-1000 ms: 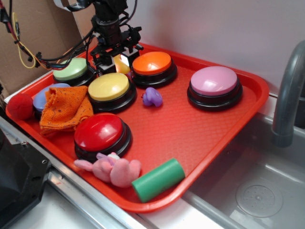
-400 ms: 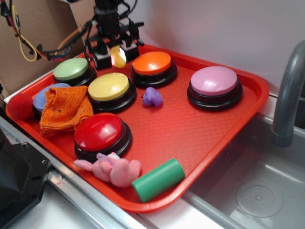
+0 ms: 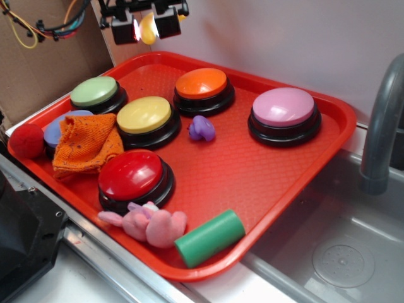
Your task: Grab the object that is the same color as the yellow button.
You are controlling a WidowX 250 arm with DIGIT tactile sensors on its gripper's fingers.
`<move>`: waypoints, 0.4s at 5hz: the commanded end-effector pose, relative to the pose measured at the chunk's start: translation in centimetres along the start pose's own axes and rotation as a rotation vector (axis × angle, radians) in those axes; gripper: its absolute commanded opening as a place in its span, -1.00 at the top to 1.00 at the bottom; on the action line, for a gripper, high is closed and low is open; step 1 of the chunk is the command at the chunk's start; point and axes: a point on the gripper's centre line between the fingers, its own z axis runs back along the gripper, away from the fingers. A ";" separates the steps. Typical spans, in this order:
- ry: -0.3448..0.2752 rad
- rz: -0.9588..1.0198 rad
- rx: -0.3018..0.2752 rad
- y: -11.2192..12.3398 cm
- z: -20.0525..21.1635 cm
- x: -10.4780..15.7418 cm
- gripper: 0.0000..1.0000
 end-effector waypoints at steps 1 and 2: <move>-0.023 -0.505 -0.041 0.1 5.8 -4.5 1.00; 0.030 -0.661 -0.108 0.7 6.3 -6.9 1.00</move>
